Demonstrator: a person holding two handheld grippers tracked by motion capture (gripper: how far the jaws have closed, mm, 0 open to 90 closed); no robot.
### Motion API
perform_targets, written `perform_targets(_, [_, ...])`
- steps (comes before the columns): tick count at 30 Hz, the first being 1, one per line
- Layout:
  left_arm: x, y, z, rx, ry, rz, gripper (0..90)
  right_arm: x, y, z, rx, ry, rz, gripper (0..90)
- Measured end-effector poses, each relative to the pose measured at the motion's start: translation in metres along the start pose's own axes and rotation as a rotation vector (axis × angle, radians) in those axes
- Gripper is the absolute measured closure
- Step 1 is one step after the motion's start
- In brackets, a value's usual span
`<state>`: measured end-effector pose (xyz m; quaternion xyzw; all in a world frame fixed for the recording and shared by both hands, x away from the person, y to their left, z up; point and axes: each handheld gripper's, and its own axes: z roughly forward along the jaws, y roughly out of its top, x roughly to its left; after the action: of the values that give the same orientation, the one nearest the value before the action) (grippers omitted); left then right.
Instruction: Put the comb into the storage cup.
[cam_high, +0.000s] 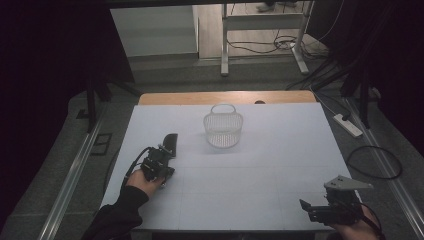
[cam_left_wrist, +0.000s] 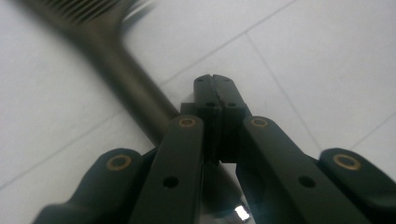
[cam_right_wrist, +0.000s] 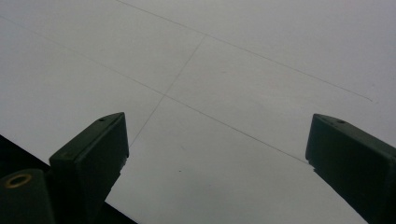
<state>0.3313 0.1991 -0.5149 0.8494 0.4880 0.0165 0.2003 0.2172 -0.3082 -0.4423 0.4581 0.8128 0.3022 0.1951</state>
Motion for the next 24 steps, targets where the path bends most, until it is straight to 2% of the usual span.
perform_targets(9, [0.005, -0.015, -0.009, 0.012, 0.015, -0.014, 89.2, 0.0, 0.0, 0.0, 0.001, 0.0, -0.002, 6.4])
perform_targets(14, [0.01, -0.024, -0.015, 0.016, 0.024, -0.035, 89.1, 0.0, 0.0, 0.0, 0.001, -0.001, -0.003, 6.4])
perform_targets(19, [0.014, -0.029, -0.018, 0.007, 0.012, -0.063, 89.1, 0.001, 0.001, 0.001, 0.002, 0.0, -0.004, 6.4])
perform_targets(22, [0.013, -0.028, -0.021, -0.007, 0.0, -0.056, 89.1, 0.001, 0.001, 0.001, 0.002, 0.001, -0.004, 6.4])
perform_targets(24, [0.01, -0.027, -0.027, -0.033, 0.001, -0.05, 89.1, 0.001, 0.001, 0.001, 0.002, 0.001, -0.005, 6.4])
